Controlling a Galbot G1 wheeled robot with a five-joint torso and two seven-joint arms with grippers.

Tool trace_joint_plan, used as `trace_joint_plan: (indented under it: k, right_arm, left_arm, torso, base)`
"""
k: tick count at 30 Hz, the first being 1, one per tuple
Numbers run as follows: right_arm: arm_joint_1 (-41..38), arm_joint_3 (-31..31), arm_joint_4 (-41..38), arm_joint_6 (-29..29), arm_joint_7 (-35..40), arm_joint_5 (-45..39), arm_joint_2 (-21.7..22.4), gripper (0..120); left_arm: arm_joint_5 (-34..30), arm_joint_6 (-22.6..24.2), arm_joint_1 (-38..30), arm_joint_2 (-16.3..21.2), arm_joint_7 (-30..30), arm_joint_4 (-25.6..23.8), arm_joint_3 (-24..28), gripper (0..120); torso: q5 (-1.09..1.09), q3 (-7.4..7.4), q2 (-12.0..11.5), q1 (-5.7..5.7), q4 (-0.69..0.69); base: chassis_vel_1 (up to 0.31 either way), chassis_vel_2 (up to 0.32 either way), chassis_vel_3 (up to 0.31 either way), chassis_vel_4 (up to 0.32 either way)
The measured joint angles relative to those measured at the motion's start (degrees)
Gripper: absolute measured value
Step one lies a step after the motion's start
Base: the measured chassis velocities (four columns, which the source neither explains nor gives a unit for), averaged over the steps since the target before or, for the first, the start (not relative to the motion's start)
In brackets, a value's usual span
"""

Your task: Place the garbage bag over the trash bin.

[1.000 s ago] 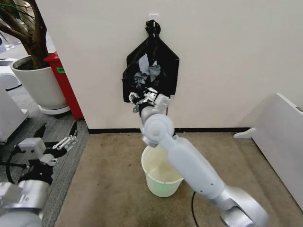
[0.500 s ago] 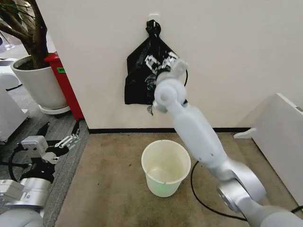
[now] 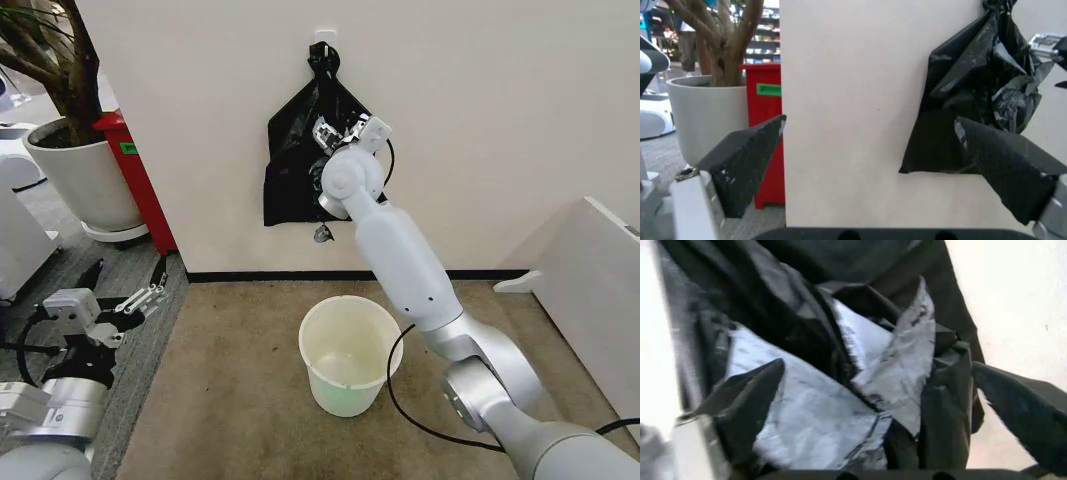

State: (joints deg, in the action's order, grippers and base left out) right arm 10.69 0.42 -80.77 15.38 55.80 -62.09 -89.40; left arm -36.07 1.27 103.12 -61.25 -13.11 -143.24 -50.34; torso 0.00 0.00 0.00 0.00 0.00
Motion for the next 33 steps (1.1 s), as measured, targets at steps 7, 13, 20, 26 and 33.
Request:
trace_joint_plan:
  k: [7, 13, 20, 26, 33]
  right_arm:
    - [0.1, 1.6, 2.7, -0.9, -2.0, -0.5, -0.3, 71]
    - [0.6, 1.6, 2.5, -1.7, -3.4, -0.3, 0.2, 49]
    - [0.8, 0.9, 2.0, -2.9, -5.6, 1.9, 0.6, 21]
    - [0.5, -1.7, 0.2, -3.7, -7.5, 6.3, 1.6, 0]
    - [0.5, -4.1, -3.0, -2.4, -7.1, 6.2, 2.3, 0]
  left_arm:
    - [0.0, 0.0, -0.1, 0.2, 0.1, 0.0, 0.0, 100]
    - [0.0, 0.0, -0.3, 0.2, 0.2, 0.0, 0.0, 100]
    - [0.0, -0.1, -0.5, 0.0, 0.4, 0.0, 0.3, 100]
    - [-1.0, 0.2, -1.0, 2.6, 0.4, 0.0, 0.4, 100]
    - [-9.8, 4.0, -8.2, 14.6, -3.5, 0.3, 1.7, 100]
  torso:
    - [0.0, 0.0, 0.0, 0.0, 0.0]
    - [0.0, 0.0, 0.0, 0.0, 0.0]
    - [0.0, 0.0, 0.0, 0.0, 0.0]
    - [0.0, 0.0, 0.0, 0.0, 0.01]
    - [0.0, 0.0, 0.0, 0.0, -0.02]
  base:
    - [0.0, 0.0, 0.0, 0.0]
    - [0.0, 0.0, 0.0, 0.0]
    - [0.0, 0.0, 0.0, 0.0]
    - [0.0, 0.0, 0.0, 0.0]
    - [0.0, 0.0, 0.0, 0.0]
